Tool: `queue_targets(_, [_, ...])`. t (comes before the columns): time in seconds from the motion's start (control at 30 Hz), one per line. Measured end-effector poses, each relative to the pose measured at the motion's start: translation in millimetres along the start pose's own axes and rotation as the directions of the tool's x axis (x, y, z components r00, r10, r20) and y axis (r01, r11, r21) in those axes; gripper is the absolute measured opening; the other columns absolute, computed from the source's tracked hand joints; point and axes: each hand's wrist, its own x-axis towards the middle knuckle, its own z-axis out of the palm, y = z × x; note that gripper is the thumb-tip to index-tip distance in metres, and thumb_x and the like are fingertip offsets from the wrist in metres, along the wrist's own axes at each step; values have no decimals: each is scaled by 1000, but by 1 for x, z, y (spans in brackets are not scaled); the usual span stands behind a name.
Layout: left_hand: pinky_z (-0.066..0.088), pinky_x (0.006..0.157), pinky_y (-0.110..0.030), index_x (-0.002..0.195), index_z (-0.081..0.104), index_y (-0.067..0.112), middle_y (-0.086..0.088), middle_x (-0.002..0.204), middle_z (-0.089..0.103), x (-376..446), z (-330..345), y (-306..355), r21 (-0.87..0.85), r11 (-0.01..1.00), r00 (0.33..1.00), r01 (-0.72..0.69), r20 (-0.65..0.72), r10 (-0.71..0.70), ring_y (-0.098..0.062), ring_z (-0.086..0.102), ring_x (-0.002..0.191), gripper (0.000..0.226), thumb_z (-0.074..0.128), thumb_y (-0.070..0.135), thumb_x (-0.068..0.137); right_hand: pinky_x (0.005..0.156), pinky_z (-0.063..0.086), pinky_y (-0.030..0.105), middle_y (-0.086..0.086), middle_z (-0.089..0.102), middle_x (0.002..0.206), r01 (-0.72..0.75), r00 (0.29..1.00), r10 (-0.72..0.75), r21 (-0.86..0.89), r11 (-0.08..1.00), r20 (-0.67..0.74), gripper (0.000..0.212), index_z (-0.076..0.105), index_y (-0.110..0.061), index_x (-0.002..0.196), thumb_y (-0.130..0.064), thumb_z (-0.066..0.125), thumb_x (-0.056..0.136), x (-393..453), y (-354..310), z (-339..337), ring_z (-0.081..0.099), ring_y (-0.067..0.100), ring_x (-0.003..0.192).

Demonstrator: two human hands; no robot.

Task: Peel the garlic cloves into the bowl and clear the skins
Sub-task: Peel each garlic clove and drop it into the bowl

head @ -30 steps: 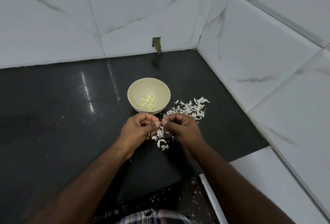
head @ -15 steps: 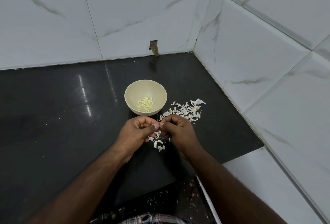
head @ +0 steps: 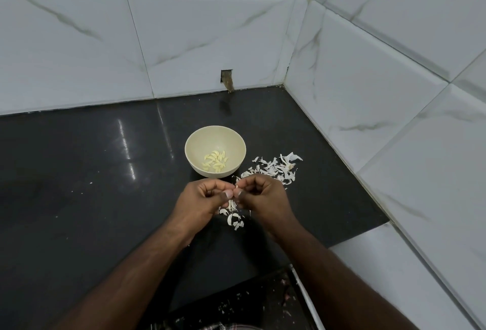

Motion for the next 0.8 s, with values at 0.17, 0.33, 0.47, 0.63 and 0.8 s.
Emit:
queue_targets(0.17, [44, 59, -17, 90, 81, 19, -19, 83, 74, -1, -1, 6, 10, 999, 999, -49, 14, 49, -12, 59, 69, 16, 70, 7, 91, 65, 58, 37, 16, 73, 80, 19, 1000, -19, 3, 1000, -3, 11, 73, -10, 97, -3, 72, 89, 1, -3, 0, 66, 21, 66])
queue_targets(0.33, [45, 61, -18, 90, 80, 15, -15, 79, 74, 3, -3, 16, 8, 997, 997, -82, -10, 82, -11, 59, 67, 12, 72, 7, 90, 59, 55, 26, 17, 72, 76, 57, 998, -57, 6, 998, -21, 8, 71, 0, 93, 4, 71, 87, 10, -10, 6, 67, 20, 65])
queue_targets(0.47, [44, 57, -14, 93, 78, 8, -12, 73, 70, 5, -6, 24, -5, 994, 994, -105, -36, 105, -8, 58, 63, 10, 70, 2, 90, 58, 56, 27, 17, 71, 72, 76, 997, -76, 14, 997, -35, 4, 71, 2, 90, 4, 70, 87, 15, -21, 11, 66, 20, 63])
queue_targets(0.63, [45, 59, -18, 91, 78, 10, -13, 72, 71, 8, -11, 33, 18, 992, 990, -124, -61, 125, -9, 58, 63, 10, 71, 4, 89, 60, 57, 29, 14, 69, 68, 76, 996, -73, 47, 996, -52, 6, 70, -1, 84, 4, 69, 87, 19, -30, 19, 66, 20, 62])
queue_targets(0.8, [45, 58, -12, 96, 77, 7, 1, 70, 71, 8, -12, 38, 6, 991, 988, -135, -74, 135, -1, 62, 62, 13, 70, -2, 88, 64, 58, 29, 12, 72, 75, 60, 998, -57, 70, 996, -40, 5, 69, -3, 91, -1, 73, 87, 18, -33, 22, 69, 18, 69])
